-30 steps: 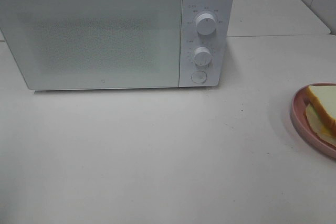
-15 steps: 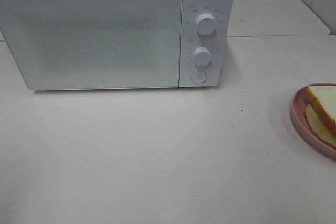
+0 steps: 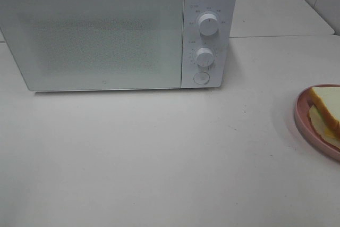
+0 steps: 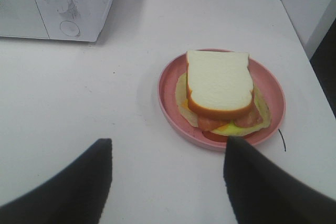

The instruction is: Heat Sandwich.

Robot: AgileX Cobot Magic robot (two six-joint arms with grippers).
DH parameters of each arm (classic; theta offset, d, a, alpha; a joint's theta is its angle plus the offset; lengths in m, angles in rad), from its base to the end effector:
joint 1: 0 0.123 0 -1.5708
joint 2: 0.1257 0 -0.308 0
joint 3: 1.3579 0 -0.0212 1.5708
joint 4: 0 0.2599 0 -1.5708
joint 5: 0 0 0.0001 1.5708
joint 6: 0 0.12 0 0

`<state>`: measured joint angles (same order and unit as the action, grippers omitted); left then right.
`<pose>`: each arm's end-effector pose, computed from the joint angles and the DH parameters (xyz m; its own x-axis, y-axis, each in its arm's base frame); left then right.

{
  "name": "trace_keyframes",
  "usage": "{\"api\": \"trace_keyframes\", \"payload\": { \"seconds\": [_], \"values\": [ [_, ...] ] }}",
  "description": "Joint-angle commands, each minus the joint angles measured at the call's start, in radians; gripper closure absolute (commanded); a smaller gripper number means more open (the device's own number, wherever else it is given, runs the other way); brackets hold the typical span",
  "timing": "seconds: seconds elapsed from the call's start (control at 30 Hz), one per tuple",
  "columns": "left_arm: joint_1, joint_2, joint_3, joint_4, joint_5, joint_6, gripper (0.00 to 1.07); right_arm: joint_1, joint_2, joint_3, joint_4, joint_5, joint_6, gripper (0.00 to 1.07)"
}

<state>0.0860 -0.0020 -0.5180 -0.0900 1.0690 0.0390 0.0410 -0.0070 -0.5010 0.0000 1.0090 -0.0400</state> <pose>0.0036 -0.0092 0.2735 -0.4423 -0.0425 -0.8958 -0.0172 0.9991 -0.0389 0.0073 0.0003 0.2744 -0.3998 -0.0564 -0.9149 -0.0570 0.9977 -0.0366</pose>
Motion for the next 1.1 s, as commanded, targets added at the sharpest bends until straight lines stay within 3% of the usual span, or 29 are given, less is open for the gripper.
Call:
{"api": "trace_keyframes", "payload": {
  "seconds": [0.03, 0.87, 1.1],
  "values": [
    [0.0, -0.026, 0.002, 0.006, 0.001, -0.013, 0.29, -0.003, -0.025, 0.001, 0.0, -0.012, 0.003, 0.46],
    [0.0, -0.026, 0.002, 0.006, 0.0, -0.013, 0.29, -0.003, -0.025, 0.001, 0.0, -0.012, 0.003, 0.46],
    [0.0, -0.026, 0.002, 0.017, 0.0, -0.039, 0.29, -0.003, -0.025, 0.001, 0.0, -0.012, 0.003, 0.46]
  ]
}}
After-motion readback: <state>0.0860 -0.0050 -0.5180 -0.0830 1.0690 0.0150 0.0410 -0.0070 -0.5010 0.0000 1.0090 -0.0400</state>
